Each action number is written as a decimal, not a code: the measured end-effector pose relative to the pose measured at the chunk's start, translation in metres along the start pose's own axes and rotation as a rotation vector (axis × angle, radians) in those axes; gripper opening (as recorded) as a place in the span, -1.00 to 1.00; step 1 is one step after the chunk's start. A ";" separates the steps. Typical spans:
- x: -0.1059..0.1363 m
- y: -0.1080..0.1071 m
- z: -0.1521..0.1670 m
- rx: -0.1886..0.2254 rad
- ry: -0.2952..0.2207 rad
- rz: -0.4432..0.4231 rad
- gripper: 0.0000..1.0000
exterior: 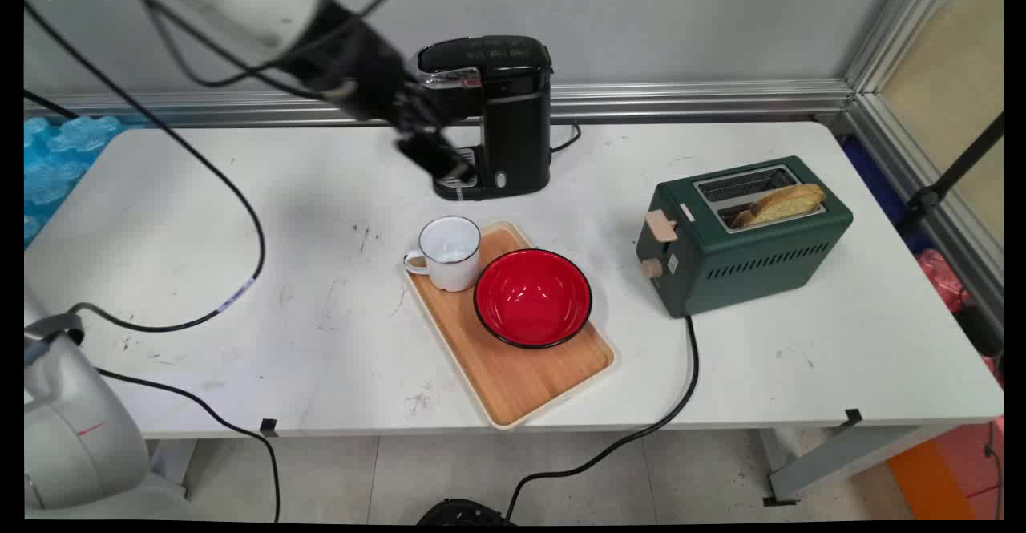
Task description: Press the toaster switch
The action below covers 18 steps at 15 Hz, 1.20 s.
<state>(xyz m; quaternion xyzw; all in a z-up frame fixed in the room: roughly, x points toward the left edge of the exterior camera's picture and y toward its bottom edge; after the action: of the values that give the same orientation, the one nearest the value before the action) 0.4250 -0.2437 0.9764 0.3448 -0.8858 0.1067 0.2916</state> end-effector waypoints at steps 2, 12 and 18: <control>0.018 0.010 0.016 -0.029 0.016 0.012 1.00; 0.091 0.042 0.108 -0.115 0.069 0.076 1.00; 0.109 0.052 0.153 -0.127 0.058 0.098 -1.00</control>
<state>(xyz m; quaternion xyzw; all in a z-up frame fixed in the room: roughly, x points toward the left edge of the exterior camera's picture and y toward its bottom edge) 0.2573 -0.3246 0.9176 0.2785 -0.8979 0.0747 0.3327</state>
